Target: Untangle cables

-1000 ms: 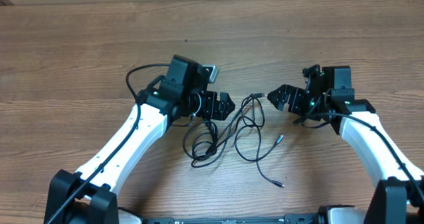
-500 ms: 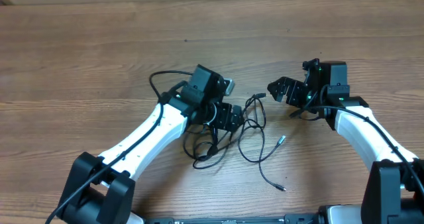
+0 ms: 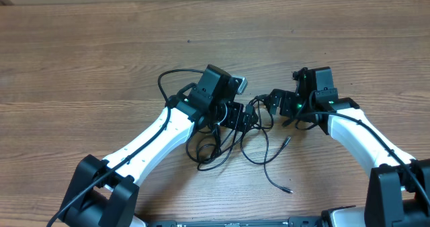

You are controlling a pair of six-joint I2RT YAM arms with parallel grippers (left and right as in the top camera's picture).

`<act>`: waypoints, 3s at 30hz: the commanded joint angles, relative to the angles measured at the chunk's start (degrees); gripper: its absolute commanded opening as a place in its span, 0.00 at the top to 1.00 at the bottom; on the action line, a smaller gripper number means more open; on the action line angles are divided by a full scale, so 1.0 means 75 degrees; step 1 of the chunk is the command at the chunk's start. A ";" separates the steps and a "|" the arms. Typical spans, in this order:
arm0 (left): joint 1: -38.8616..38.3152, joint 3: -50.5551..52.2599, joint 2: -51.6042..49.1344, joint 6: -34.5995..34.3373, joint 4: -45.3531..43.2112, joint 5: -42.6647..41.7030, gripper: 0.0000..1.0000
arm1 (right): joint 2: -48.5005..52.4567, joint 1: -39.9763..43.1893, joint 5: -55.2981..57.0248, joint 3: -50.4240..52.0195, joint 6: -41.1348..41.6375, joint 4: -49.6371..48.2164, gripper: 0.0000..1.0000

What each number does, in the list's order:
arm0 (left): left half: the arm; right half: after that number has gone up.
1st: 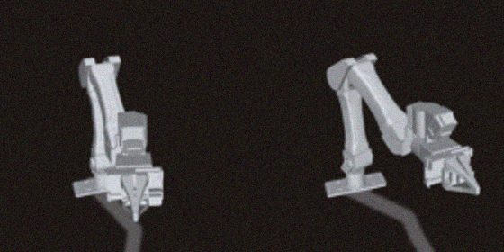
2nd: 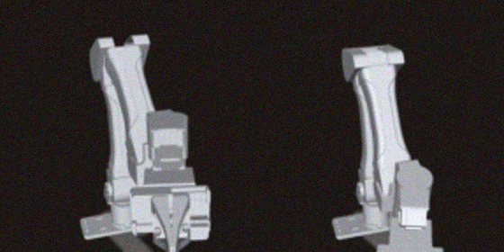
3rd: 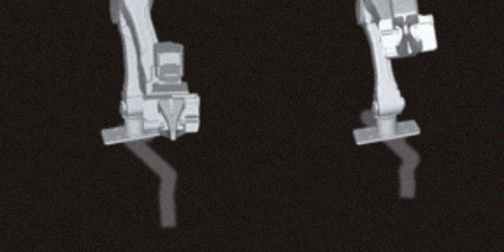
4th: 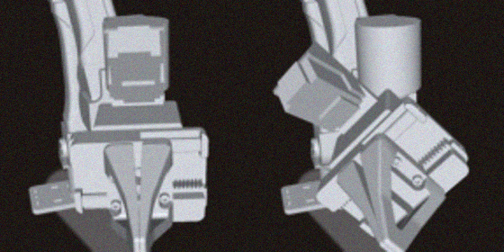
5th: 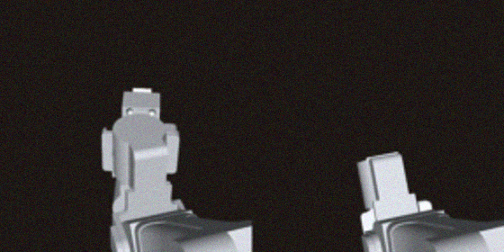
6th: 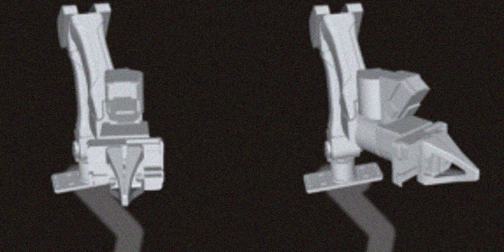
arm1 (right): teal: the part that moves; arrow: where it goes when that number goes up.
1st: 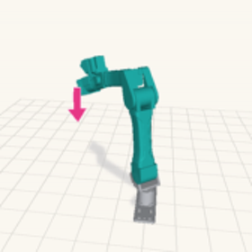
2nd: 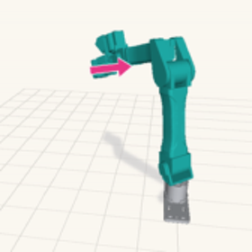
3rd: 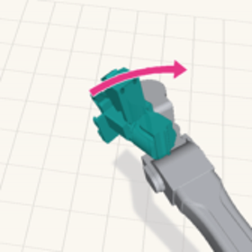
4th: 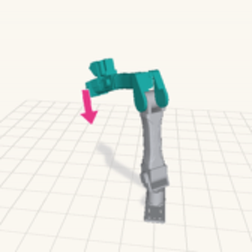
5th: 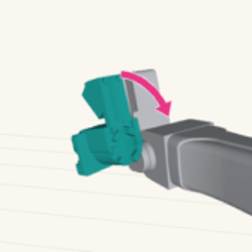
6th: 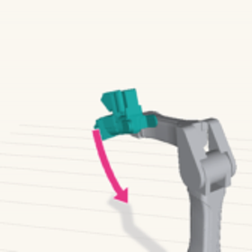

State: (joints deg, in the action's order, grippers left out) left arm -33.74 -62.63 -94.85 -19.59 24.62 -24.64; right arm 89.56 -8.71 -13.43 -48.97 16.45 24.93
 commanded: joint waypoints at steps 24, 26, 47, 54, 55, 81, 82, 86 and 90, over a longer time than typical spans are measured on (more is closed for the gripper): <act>-0.0122 -0.0114 -0.0070 -0.0356 -0.0332 0.0382 0.28 | 0.0035 0.0015 -0.0105 -0.0166 0.0280 -0.0082 0.02; -0.0201 -0.0114 -0.0085 -0.0356 -0.0321 0.0501 0.29 | 0.0035 0.0015 -0.0102 -0.0166 0.0391 -0.0087 0.02; -0.0548 -0.0128 -0.0358 0.0758 -0.0484 0.0688 0.96 | 0.0035 0.0026 -0.0280 -0.0166 0.0609 -0.0154 0.04; -0.0551 -0.0128 0.0895 0.2818 -0.0251 0.1341 0.96 | 0.0032 0.0026 -0.0452 -0.0181 0.0606 -0.0137 0.05; -0.0548 -0.0128 0.1128 0.2818 -0.0271 0.1425 0.96 | 0.0032 0.0026 -0.0539 -0.0181 0.0606 -0.0140 0.05; -0.0560 -0.0128 0.2215 0.5447 0.0976 0.4473 0.96 | -0.1425 0.0676 -0.4246 -0.0187 0.0527 -0.0577 0.11; -0.0560 -0.0128 0.2215 0.5453 0.0997 0.4441 0.96 | -0.1510 0.0691 -0.4249 -0.0187 0.0644 -0.0679 0.11; -0.0560 -0.0128 0.2215 0.5904 0.1023 0.3249 0.96 | -0.1679 0.0694 -0.4220 -0.0187 0.0880 -0.1151 0.11; -0.0560 -0.0128 0.2215 0.5986 0.0970 0.2655 0.96 | -0.1676 0.0694 -0.4127 -0.0187 0.1040 -0.1268 0.12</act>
State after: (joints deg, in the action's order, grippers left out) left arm -37.58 -62.63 -79.66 22.76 32.29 1.21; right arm 77.82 -3.79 -43.90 -48.99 22.59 15.90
